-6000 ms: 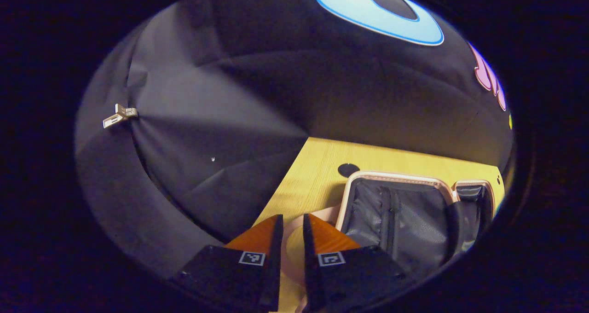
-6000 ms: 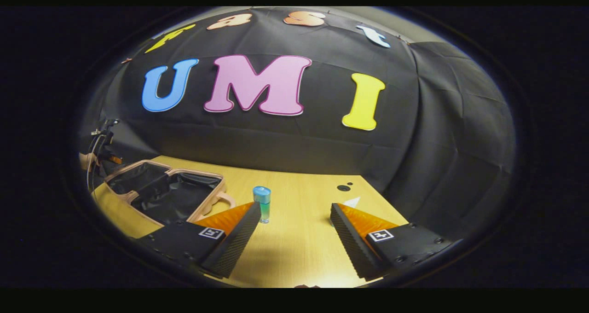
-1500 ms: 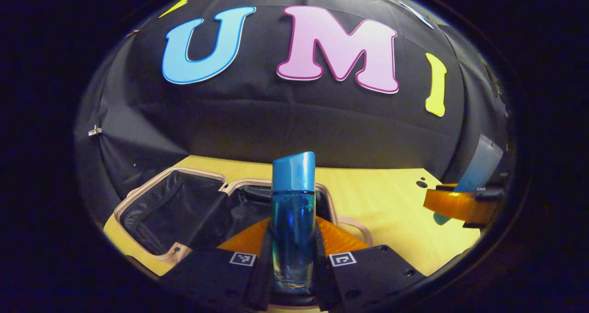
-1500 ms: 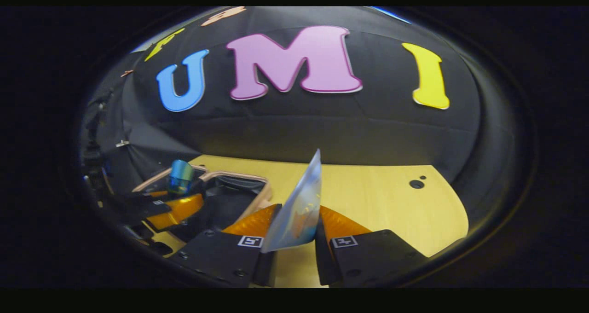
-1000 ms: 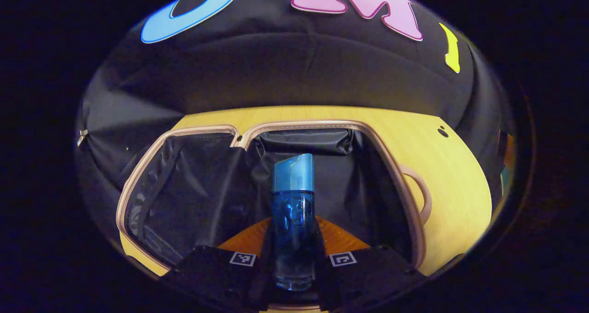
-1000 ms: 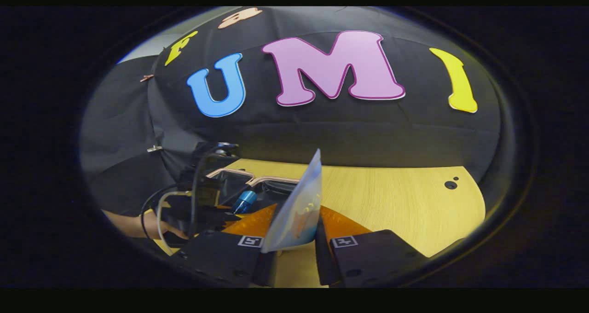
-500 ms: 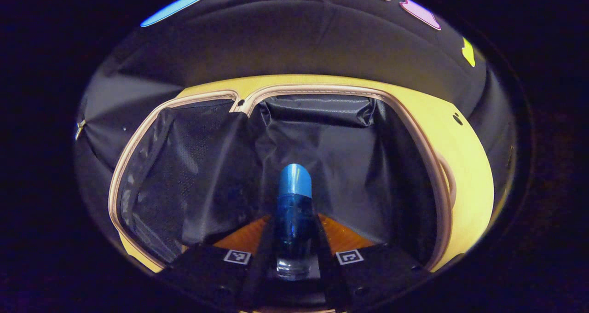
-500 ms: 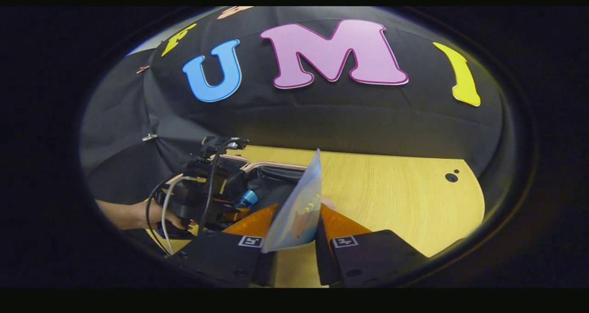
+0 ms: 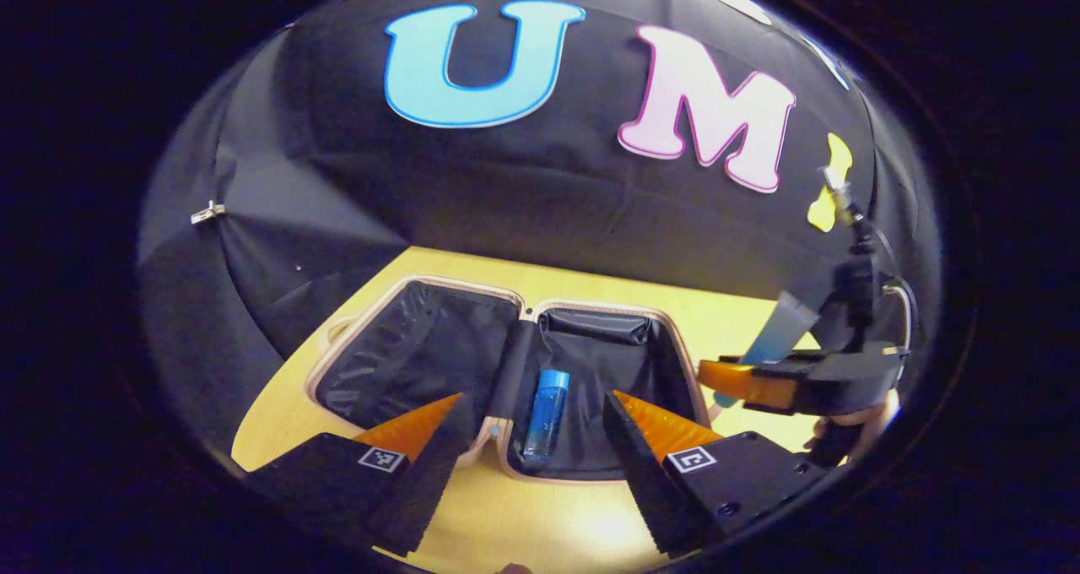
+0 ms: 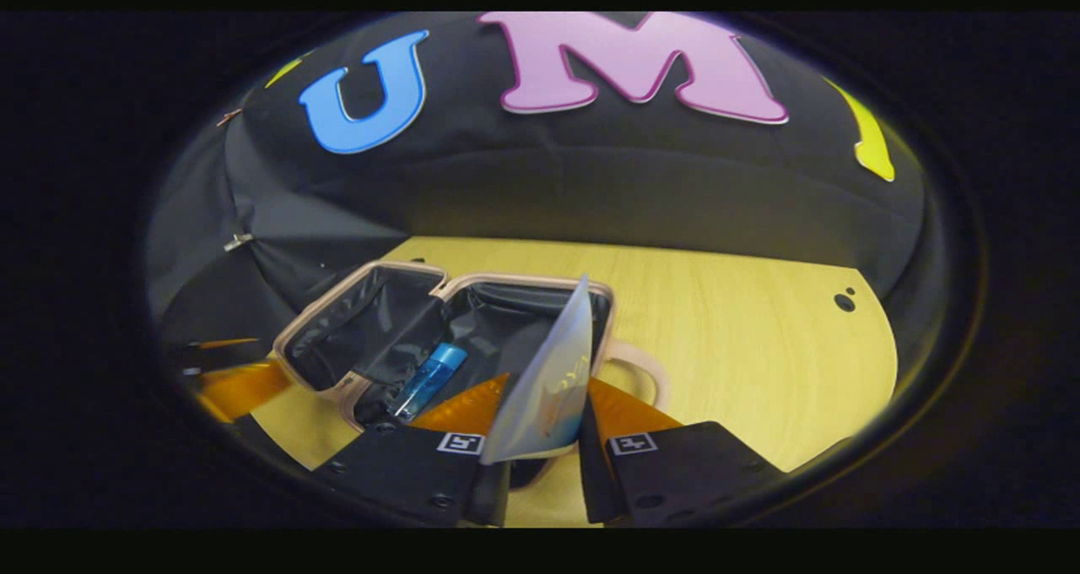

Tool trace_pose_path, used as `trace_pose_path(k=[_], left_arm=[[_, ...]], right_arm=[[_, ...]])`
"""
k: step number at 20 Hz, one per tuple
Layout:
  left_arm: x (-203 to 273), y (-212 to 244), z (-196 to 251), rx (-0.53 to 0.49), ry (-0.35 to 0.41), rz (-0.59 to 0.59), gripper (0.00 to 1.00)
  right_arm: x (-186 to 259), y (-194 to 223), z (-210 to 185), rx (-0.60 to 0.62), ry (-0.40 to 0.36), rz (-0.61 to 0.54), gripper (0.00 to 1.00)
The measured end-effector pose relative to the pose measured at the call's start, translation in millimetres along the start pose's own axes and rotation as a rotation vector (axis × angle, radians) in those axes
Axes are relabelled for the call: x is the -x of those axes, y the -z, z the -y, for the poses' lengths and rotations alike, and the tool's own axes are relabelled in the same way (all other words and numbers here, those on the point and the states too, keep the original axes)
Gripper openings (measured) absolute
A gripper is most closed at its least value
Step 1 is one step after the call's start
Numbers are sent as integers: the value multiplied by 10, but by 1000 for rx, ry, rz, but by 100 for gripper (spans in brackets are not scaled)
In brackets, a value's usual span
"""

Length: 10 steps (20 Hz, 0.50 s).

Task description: First open the suitcase, pack the skin care products into it, and then close the suitcase.

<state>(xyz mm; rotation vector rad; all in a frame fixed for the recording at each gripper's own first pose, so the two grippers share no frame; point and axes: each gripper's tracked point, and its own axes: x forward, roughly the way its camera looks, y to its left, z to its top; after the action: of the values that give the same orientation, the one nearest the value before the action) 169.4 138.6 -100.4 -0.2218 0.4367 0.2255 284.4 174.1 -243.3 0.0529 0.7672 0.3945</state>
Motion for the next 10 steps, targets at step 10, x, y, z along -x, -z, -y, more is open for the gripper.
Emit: trace_pose_path(k=[10], left_arm=[[1236,174,-565,86,-30,32,96]], right_arm=[[-722,885,-311,7,81,-391,38]])
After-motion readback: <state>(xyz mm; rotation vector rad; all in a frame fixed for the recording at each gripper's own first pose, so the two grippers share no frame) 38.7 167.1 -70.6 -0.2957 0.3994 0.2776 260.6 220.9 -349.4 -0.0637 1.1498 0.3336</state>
